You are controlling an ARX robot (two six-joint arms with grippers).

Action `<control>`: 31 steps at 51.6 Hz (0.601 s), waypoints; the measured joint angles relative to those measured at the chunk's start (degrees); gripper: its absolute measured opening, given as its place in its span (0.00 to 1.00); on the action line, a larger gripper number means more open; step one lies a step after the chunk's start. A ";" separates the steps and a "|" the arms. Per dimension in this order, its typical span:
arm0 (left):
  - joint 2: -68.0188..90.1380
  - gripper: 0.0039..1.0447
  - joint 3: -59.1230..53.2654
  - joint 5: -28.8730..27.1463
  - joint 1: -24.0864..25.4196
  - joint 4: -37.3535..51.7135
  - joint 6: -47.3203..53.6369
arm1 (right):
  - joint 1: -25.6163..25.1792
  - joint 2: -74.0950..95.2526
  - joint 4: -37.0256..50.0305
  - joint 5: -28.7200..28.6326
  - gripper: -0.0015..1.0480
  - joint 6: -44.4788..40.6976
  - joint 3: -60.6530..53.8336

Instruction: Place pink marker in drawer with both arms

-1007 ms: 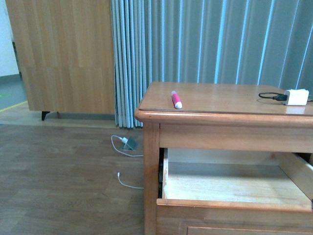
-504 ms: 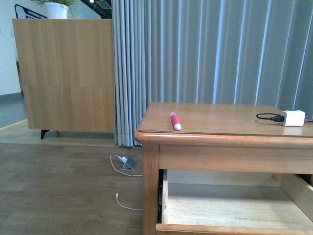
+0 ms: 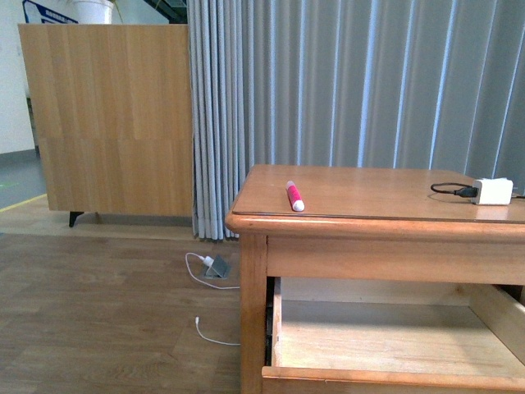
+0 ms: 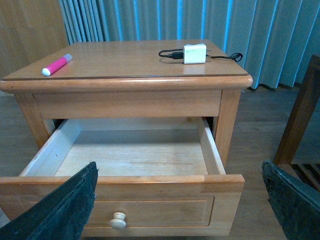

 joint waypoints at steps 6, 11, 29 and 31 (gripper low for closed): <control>0.00 0.94 0.00 0.00 0.00 0.00 0.00 | 0.02 -0.02 0.00 -0.02 0.92 -0.22 0.00; 0.00 0.94 0.00 0.00 0.00 0.00 0.00 | 0.00 -0.02 0.00 0.00 0.92 -0.24 0.00; 0.11 0.94 0.02 -1.31 -0.35 -0.02 -0.50 | 0.02 -0.02 0.00 -0.02 0.92 -0.26 0.00; 0.94 0.94 0.07 -8.39 -2.47 -0.26 -2.69 | 0.02 -0.02 0.00 -0.02 0.92 -0.26 0.00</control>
